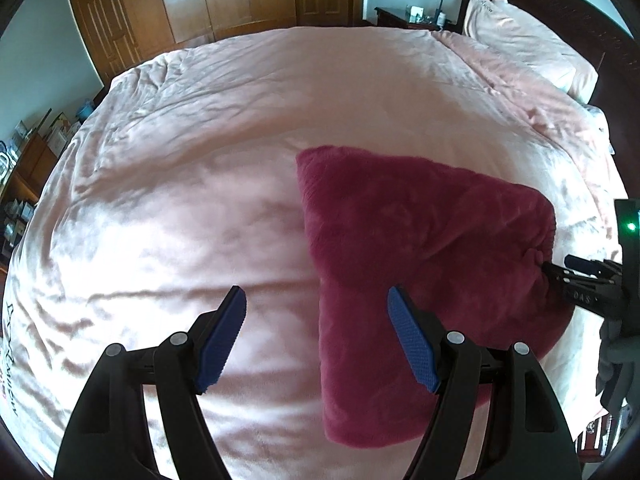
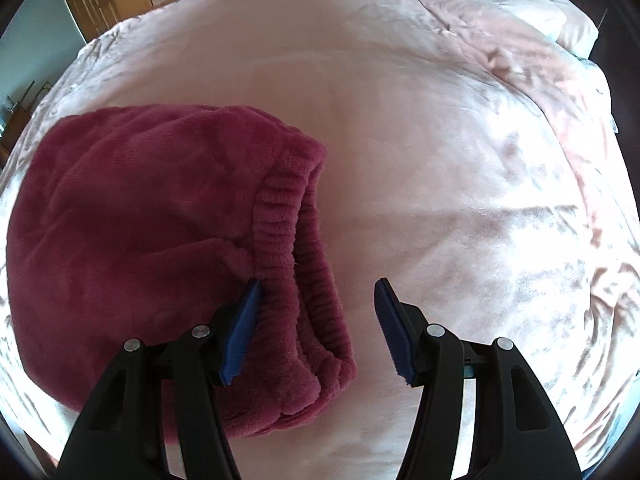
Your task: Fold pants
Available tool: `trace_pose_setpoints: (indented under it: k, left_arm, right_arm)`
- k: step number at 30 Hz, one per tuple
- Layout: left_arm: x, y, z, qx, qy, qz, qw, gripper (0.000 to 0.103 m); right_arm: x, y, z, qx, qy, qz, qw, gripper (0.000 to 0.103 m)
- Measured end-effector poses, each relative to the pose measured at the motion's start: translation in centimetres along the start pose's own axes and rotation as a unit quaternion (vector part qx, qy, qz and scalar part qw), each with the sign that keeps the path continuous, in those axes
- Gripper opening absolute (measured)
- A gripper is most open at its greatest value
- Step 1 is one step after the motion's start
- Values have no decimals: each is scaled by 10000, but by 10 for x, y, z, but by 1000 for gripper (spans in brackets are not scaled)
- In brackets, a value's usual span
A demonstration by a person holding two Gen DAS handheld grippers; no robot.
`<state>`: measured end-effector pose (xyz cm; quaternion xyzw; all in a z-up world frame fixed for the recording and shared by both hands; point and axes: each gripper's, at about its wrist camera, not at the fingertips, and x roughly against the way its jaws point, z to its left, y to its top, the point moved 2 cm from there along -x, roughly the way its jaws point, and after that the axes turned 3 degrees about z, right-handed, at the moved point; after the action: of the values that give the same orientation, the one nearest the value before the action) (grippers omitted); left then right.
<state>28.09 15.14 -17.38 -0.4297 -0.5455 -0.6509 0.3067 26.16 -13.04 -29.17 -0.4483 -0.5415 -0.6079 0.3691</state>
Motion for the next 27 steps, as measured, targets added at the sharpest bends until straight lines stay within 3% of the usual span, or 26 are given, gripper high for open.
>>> trace_pose_setpoints:
  k: [5,9,12,17,23,27]
  left_arm:
    - [7,-16,-7,59,59,100,9999,73]
    - [14,-30,-18,82,73,204,9997,73]
    - [21,-41,-28,70,78,267,9996,82]
    - [34,-47,-43,112,123,241,9996,83]
    - [60,-43,-55,257,171,39,9995,94]
    - [86,-40,-69,189,322,-217,9991,97]
  right_arm:
    - [-10,2,1,96,-117,165,9997,62]
    - [3,5,-1,32,153,61,9999,62]
    - [27,3,-11,3,436,-249,9987,62]
    - [67,-12,-24,-96,772,-552,9954,62]
    - [116,-48,-28,-168,1164,-792,9899,65]
    - [145,-68,-28,-132,1326,-961,9864,83]
